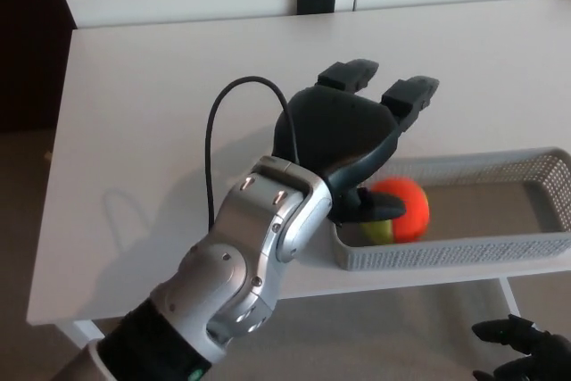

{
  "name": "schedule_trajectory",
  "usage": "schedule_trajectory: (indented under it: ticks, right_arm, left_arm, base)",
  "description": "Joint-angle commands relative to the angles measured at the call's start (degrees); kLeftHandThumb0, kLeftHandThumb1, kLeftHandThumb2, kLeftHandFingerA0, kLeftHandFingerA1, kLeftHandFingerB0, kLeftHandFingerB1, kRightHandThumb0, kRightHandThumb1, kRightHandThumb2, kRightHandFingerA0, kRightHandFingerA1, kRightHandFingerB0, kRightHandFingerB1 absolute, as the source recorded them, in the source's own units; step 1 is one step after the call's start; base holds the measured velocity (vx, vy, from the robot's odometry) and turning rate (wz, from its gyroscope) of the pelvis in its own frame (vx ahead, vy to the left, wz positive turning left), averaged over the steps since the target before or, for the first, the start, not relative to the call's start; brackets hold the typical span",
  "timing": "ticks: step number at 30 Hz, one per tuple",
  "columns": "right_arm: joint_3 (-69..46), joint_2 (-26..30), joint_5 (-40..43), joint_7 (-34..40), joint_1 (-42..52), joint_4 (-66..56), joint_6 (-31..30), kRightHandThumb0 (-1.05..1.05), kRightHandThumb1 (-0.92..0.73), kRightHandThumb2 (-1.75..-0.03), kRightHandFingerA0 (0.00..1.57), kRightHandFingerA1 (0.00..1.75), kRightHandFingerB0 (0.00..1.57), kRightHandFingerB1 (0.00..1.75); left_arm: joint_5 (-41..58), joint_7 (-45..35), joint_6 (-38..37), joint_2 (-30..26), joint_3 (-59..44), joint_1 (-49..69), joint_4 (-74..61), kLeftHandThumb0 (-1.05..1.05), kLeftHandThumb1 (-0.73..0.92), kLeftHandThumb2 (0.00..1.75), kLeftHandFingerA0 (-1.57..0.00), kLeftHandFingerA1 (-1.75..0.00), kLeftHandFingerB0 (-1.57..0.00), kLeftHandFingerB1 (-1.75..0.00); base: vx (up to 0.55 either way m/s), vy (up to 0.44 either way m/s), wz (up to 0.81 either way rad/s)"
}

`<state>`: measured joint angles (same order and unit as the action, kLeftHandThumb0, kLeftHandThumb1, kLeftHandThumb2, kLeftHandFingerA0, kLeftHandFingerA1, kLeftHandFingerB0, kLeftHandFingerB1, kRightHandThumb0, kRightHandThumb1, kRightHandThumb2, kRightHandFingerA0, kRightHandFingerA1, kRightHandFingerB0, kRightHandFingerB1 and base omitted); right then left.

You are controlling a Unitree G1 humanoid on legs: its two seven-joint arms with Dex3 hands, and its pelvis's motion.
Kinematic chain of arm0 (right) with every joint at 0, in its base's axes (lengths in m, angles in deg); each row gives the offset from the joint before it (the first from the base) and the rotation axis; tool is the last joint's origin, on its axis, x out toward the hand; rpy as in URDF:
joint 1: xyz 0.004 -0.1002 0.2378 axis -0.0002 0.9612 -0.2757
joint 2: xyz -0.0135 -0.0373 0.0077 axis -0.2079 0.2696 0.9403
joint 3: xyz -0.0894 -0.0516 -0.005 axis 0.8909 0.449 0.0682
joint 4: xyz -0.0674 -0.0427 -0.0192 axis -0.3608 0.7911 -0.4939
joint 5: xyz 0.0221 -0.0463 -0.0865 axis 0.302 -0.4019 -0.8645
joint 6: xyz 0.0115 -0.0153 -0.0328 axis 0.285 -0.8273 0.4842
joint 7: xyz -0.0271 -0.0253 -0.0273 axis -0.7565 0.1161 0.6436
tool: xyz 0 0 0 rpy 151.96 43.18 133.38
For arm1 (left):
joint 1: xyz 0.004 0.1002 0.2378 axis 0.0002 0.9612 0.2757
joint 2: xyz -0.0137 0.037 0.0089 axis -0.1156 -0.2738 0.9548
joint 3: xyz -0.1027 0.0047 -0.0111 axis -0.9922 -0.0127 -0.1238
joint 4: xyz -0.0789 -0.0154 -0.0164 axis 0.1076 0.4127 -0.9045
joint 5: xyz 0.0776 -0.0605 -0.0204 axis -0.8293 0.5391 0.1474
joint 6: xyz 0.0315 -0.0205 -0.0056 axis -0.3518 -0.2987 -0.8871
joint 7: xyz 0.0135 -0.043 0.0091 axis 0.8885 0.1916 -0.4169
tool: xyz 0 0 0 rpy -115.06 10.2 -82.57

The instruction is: The robot walk towards a table in front and uses its left hand to pickup a tennis ball on the left side and put it in a container on the right hand side

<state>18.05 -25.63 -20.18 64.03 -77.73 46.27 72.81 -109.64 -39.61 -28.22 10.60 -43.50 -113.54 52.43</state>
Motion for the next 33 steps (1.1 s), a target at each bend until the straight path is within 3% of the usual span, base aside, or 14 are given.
schedule_trajectory:
  ticks: [1,10,12,13,14,15,16,17,21,25,27,28,31,33]
  right_arm:
    - [-0.02,0.31,-0.13,0.63,0.31,0.02,-0.9,-0.65,-0.71,-0.63,0.32,0.79,0.32,0.56]
    - [0.01,-0.1,0.14,1.27,1.27,0.29,-0.34,-0.62,-0.7,-0.62,0.33,0.8,0.33,0.56]
    - [0.32,0.15,-0.23,1.2,2.51,-0.35,-0.27,-0.63,-0.72,-0.61,0.32,0.79,0.33,0.55]
    - [0.37,0.21,-0.3,1.16,2.58,-0.43,-0.34,-0.63,-0.72,-0.61,0.32,0.79,0.33,0.55]
    - [0.47,0.57,-0.48,1.04,3.07,-0.46,-0.06,-0.63,-0.72,-0.61,0.31,0.76,0.33,0.55]
    - [0.5,0.88,-0.43,0.82,3.84,-0.53,0.41,-0.62,-0.72,-0.61,0.33,0.76,0.33,0.54]
    - [0.5,0.96,-0.38,0.74,4.08,-0.57,0.55,-0.62,-0.72,-0.61,0.33,0.76,0.33,0.54]
    - [0.47,1.12,-0.36,0.78,4.24,-0.14,0.92,-0.63,-0.71,-0.62,0.33,0.76,0.33,0.54]
    - [0.37,1.53,-0.18,0.39,4.84,-0.13,0.73,-0.63,-0.72,-0.61,0.34,0.8,0.35,0.55]
    - [0.3,1.73,-0.08,0.2,4.95,0.02,0.98,-0.63,-0.72,-0.61,0.34,0.8,0.35,0.55]
    - [0.05,1.02,0.4,-0.06,4.0,1.75,-0.78,-0.62,-0.72,-0.6,0.32,0.74,0.35,0.52]
    - [0.06,0.89,0.42,0.04,3.69,2.6,-0.43,-0.61,-0.71,-0.62,0.32,0.73,0.36,0.53]
    - [0.08,0.86,0.4,0.09,3.59,2.9,-0.18,-0.61,-0.71,-0.62,0.32,0.73,0.36,0.53]
    - [-0.47,1.09,0.91,0.01,3.22,4.66,0.21,-0.59,-0.69,-0.63,0.34,0.79,0.33,0.53]
  left_arm:
    - [-2.33,-4.11,2.27,-1.67,0.12,0.62,-1.76,-0.94,0.7,1.14,0.0,-0.12,0.0,-0.18]
    - [1.05,-3.64,0.6,-5.42,-5.43,5.03,-11.2,-0.98,0.76,1.18,-0.06,-0.14,-0.06,-0.17]
    - [3.04,-2.11,-1.4,-7.46,-8.87,9.85,-19.5,-0.87,0.7,1.13,-0.03,-0.34,-0.02,-0.26]
    - [3.43,-2.11,-1.7,-7.71,-9.47,10.46,-20.68,-0.87,0.7,1.13,-0.03,-0.34,-0.02,-0.26]
    - [5.46,-1.91,-2.67,-8.47,-11.77,13.3,-25.51,-0.88,0.71,1.13,-0.11,-0.44,0.0,-0.34]
    - [10.84,-3.06,-3.71,-9.26,-16.44,18.6,-34.24,-0.39,0.37,1.02,0.0,-0.47,0.0,-0.47]
    - [12.86,-3.6,-3.99,-9.52,-18.09,20.44,-37.26,-0.39,0.37,1.02,0.0,-0.47,0.0,-0.47]
    - [15.39,-4.54,-4.05,-9.77,-20.03,22.84,-40.78,-0.9,0.85,0.67,-0.21,-0.3,-0.17,-0.29]
    - [35.32,-9.41,-6.37,-9.41,-35.07,37.86,-55.83,-0.86,0.78,0.65,-0.29,-0.32,-0.25,-0.29]
    - [38.57,-10.15,-7.08,-9.36,-37.45,40.67,-57.58,-0.86,0.78,0.65,-0.29,-0.32,-0.25,-0.29]
    - [69.93,-21.02,-22.19,-11.2,-63.96,62.62,-54.56,-0.86,0.72,0.62,-0.29,-0.31,-0.32,-0.31]
    - [75.33,-23.64,-27.11,-11.96,-68.9,67.78,-52.11,-0.87,0.72,0.63,-0.3,-0.31,-0.35,-0.32]
    - [76.98,-24.21,-29.05,-12.69,-70.09,69.66,-51.03,-0.87,0.72,0.63,-0.3,-0.31,-0.35,-0.32]
    - [84.05,-33.83,-38.17,-13.77,-73.66,77.93,-42.21,-0.85,0.72,0.63,-0.27,-0.29,-0.34,-0.31]
  base:
    - [0.0,0.0,0.0]
    - [0.0,0.0,0.0]
    - [0.0,0.0,0.0]
    - [0.0,0.0,0.0]
    - [0.0,0.0,0.0]
    - [0.0,0.0,0.0]
    - [0.0,0.0,0.0]
    - [0.0,0.0,0.0]
    - [0.0,0.0,0.0]
    - [0.0,0.0,0.0]
    - [0.0,0.0,0.0]
    - [0.0,0.0,0.0]
    - [0.0,0.0,0.0]
    - [0.0,0.0,0.0]
